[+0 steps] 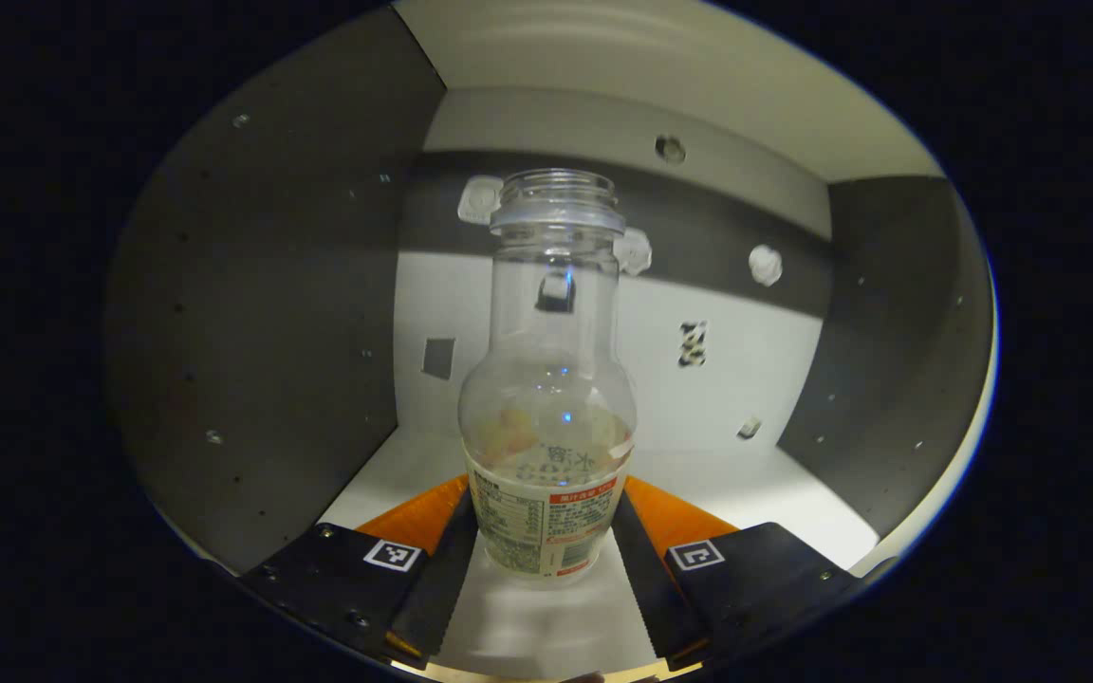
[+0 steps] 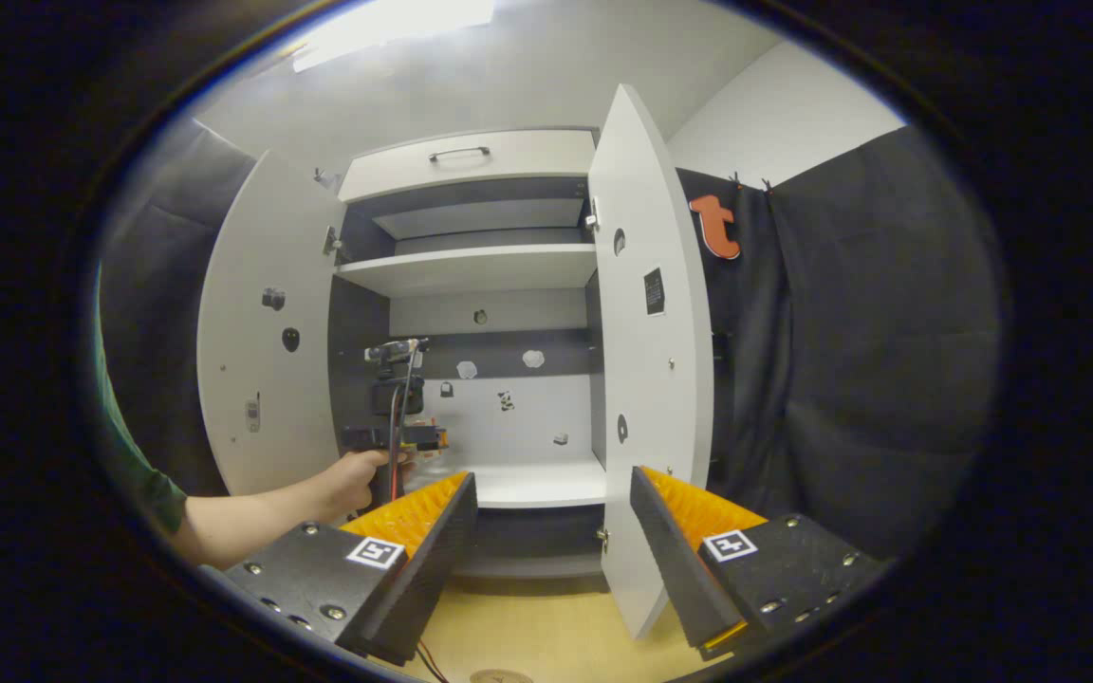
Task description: Grasp the bottle in the cabinet with the left hand and place it on the coaster, then close the right door with the right hand and the left door with the left hand.
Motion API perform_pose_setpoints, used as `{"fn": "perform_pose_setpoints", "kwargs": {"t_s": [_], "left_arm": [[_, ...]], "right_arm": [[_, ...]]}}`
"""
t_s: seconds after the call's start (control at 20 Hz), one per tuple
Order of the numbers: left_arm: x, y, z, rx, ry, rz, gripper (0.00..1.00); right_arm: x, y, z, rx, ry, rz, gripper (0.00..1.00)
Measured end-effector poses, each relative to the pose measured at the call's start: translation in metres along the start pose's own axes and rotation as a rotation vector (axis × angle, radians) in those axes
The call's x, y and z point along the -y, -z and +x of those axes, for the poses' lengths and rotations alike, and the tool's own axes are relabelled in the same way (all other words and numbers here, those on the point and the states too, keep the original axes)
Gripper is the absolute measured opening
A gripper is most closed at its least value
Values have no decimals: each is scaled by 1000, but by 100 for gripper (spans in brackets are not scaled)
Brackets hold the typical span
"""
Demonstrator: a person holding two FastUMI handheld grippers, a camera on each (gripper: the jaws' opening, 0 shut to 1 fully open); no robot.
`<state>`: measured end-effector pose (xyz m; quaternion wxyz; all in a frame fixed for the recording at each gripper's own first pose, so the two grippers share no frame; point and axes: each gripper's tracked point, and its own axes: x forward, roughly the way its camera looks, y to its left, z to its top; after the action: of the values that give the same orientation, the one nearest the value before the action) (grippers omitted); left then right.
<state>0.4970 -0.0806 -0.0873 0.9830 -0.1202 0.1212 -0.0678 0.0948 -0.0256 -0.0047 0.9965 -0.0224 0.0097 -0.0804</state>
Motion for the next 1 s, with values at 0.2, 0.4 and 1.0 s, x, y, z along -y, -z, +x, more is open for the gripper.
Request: {"fn": "perform_pose_setpoints", "kwargs": {"t_s": [0.2,0.4,1.0], "left_arm": [[8,-15,-64,65,21,42,80],[22,-11,-133,117,62,101,79],[83,154,-266,136,166,199,79]], "right_arm": [[7,0,-21,3,-10,-19,99],[22,-4,-42,13,-3,-17,99],[44,21,-100,-31,-29,36,99]]}}
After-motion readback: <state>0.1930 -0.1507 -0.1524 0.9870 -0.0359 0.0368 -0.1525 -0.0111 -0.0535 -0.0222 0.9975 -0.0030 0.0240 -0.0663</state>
